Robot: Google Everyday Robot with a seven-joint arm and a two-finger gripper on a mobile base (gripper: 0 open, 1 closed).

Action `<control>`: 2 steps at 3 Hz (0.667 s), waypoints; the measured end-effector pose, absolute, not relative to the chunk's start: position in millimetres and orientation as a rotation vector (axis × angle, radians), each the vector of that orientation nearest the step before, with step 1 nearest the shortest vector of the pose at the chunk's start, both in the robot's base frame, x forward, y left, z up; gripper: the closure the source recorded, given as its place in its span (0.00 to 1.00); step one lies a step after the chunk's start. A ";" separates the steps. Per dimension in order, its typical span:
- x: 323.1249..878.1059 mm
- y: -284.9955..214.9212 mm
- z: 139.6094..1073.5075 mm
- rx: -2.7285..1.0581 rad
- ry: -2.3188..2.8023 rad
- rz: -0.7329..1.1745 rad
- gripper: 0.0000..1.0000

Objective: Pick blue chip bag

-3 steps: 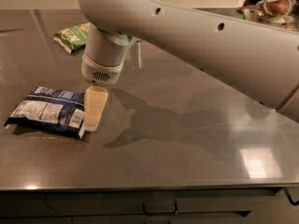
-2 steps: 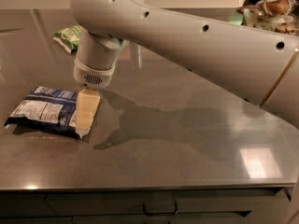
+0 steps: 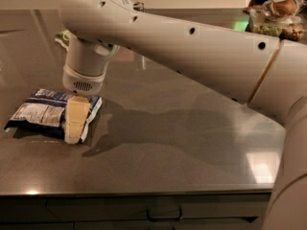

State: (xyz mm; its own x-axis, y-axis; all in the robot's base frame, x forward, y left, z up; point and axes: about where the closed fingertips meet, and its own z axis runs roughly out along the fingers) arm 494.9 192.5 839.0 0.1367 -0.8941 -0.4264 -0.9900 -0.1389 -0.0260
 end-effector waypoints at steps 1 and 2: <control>496.2 199.9 836.7 -2.124 1.822 0.458 0.17; 498.5 201.5 837.1 -2.119 1.825 0.457 0.41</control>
Offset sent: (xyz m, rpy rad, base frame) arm 0.0084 0.0097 -0.0015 0.0074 0.0042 -0.0054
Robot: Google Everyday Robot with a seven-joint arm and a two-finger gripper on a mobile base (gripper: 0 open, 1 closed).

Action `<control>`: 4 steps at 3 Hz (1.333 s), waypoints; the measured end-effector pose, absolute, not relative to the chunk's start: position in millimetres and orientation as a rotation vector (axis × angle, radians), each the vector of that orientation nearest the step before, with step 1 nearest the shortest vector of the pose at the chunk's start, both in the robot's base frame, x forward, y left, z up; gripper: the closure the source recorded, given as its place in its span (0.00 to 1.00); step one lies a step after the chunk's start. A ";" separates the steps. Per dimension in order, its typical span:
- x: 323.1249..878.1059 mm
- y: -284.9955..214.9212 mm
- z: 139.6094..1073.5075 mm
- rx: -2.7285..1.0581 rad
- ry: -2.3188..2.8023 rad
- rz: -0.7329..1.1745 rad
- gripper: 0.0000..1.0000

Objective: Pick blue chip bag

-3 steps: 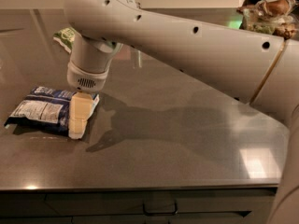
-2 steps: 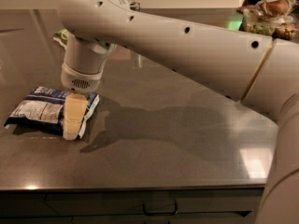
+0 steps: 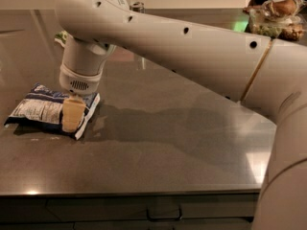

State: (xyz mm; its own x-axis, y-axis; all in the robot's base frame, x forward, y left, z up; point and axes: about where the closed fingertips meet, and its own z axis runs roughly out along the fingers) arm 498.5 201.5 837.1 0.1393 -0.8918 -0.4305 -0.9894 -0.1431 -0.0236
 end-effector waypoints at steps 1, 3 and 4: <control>497.4 196.5 846.9 -2.116 1.830 0.455 0.64; 492.3 158.7 893.9 -2.096 1.828 0.444 1.00; 493.1 136.6 927.1 -2.081 1.802 0.459 1.00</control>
Offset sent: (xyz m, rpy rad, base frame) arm -0.0067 -0.0426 0.0555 -0.0044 -0.0080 -0.0190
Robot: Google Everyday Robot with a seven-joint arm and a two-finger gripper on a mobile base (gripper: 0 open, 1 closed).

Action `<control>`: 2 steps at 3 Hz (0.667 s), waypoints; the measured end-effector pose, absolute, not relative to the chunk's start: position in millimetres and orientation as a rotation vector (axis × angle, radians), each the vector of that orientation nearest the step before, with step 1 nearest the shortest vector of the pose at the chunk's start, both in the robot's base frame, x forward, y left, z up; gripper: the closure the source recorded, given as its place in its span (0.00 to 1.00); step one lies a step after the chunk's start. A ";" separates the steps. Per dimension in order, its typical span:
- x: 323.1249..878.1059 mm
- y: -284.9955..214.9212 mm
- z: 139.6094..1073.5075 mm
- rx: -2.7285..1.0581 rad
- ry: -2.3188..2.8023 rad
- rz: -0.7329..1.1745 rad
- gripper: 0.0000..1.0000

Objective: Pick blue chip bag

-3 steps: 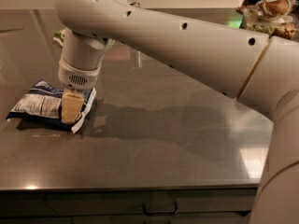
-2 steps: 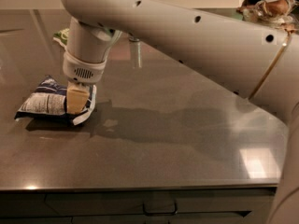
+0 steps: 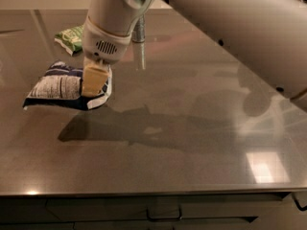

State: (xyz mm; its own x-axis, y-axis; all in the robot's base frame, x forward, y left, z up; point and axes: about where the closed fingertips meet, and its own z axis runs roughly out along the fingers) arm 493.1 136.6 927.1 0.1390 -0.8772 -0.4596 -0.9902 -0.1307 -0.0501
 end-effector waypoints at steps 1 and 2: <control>497.5 115.8 967.8 -2.062 1.763 0.479 1.00; 512.3 98.5 1019.1 -2.026 1.702 0.485 1.00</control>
Offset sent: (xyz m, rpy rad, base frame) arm 0.0302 -0.0633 0.1220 0.1031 -0.0304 0.0369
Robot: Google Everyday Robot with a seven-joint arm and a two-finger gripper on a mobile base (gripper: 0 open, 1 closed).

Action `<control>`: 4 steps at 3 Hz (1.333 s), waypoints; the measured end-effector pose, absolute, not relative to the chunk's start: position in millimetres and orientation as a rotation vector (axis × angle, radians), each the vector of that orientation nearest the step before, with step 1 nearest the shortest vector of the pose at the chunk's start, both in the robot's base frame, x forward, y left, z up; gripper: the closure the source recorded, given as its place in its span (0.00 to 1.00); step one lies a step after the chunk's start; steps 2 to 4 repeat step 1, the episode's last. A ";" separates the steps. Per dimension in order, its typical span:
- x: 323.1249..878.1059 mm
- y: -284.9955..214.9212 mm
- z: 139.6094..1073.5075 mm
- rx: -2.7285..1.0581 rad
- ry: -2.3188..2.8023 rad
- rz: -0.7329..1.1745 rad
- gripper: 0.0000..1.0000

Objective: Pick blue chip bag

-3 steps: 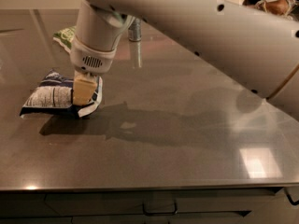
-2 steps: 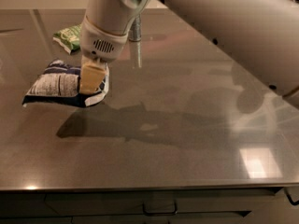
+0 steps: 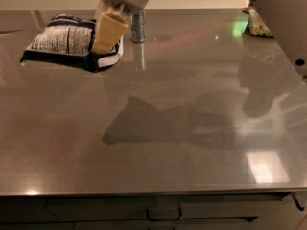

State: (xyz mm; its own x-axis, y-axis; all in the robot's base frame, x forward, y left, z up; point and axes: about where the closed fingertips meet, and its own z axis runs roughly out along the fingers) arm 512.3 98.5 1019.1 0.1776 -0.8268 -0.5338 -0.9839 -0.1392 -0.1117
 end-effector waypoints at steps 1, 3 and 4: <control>512.3 99.5 1018.1 -2.026 1.702 0.485 1.00; 512.3 99.5 1018.1 -2.026 1.702 0.485 1.00; 512.3 99.5 1018.1 -2.026 1.702 0.485 1.00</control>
Offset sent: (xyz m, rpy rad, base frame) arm 0.0000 0.0000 0.0000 0.0000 0.0000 0.0000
